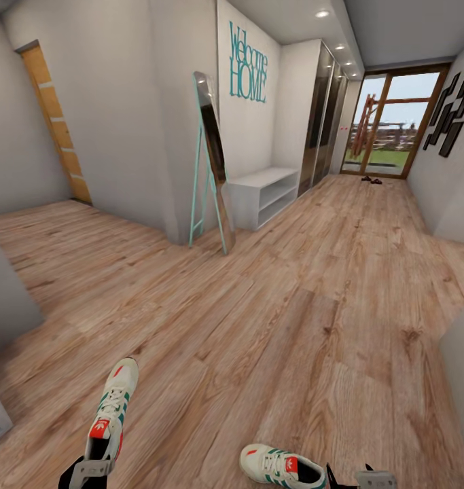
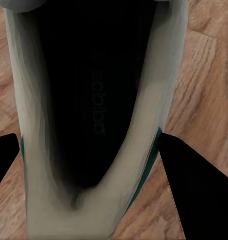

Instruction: Pick up the two gym shoes and the two sandals from the corridor floor and place them onto the hallstand (shoe rack) in the corridor, making sure they are on the rack and not on the floor. Arrange them so the two gym shoes are next to each other and the two sandals are next to each other.

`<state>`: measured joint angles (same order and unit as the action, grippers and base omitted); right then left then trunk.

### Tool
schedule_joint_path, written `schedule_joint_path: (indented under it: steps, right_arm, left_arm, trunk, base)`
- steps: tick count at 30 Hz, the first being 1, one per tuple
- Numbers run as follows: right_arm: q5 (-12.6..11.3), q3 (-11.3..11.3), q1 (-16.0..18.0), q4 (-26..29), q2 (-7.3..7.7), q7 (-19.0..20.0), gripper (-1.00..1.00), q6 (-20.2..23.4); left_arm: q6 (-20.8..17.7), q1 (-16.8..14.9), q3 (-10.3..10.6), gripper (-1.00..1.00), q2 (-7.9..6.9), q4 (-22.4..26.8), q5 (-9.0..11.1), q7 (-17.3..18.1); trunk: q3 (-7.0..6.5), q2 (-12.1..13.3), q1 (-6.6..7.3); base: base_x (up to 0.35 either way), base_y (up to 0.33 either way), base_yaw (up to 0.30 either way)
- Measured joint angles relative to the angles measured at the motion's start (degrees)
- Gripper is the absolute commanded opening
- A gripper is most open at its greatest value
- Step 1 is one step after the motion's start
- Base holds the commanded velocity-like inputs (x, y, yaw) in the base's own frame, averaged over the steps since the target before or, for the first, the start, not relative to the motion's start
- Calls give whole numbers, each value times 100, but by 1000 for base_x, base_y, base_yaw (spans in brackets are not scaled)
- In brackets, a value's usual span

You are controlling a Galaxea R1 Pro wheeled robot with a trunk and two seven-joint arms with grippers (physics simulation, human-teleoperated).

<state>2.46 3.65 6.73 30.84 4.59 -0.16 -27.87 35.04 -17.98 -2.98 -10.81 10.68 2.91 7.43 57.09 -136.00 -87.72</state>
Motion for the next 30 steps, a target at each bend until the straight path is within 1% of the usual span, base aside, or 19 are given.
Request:
schedule_joint_path:
  steps: [4,9,13,19,26,27,28,29,30]
  right_arm:
    - [1,-1,0,-4,-50,-3,100,0]
    - [0,-1,1,-5,-74,-6,100,0]
    - [0,-1,1,-5,-80,-7,100,0]
    - [0,0,0,-5,-81,-8,100,0]
    - [60,-18,2,-25,-63,30,100,10]
    - [256,-38,4,15,-27,51,100,24]
    - [360,-43,3,34,-17,54,100,26]
    - [637,-47,7,75,-1,57,100,32]
    - [823,-48,11,96,7,60,100,37]
  left_arm:
    - [2,0,5,-100,0,0,-3,0]
    - [7,1,4,-100,0,0,-2,0]
    - [8,6,3,-100,0,0,-2,0]
    - [6,8,4,-100,0,0,-2,0]
    - [5,6,7,-100,0,16,1,0]
    - [1,1,-2,-100,-4,69,-1,8]
    - [-2,2,-1,-100,-3,78,-1,10]
    - [-8,-3,9,-100,-4,91,-3,13]
    - [-15,-7,10,-100,-5,96,-1,16]
  trunk:
    - [0,0,-1]
    - [0,0,-1]
    - [0,0,-1]
    - [0,0,-3]
    - [0,0,-1]
    - [0,0,-1]
    - [0,0,-1]
    - [0,0,-1]
    - [0,0,-1]
  base:
    - [35,-56,0]
    - [9,-14,0]
    - [-19,-23,0]
    - [-143,-131,0]
    - [-50,-38,0]
    - [-4,-3,0]
    - [-3,-3,0]
    - [-3,-2,0]
    - [-2,-2,0]
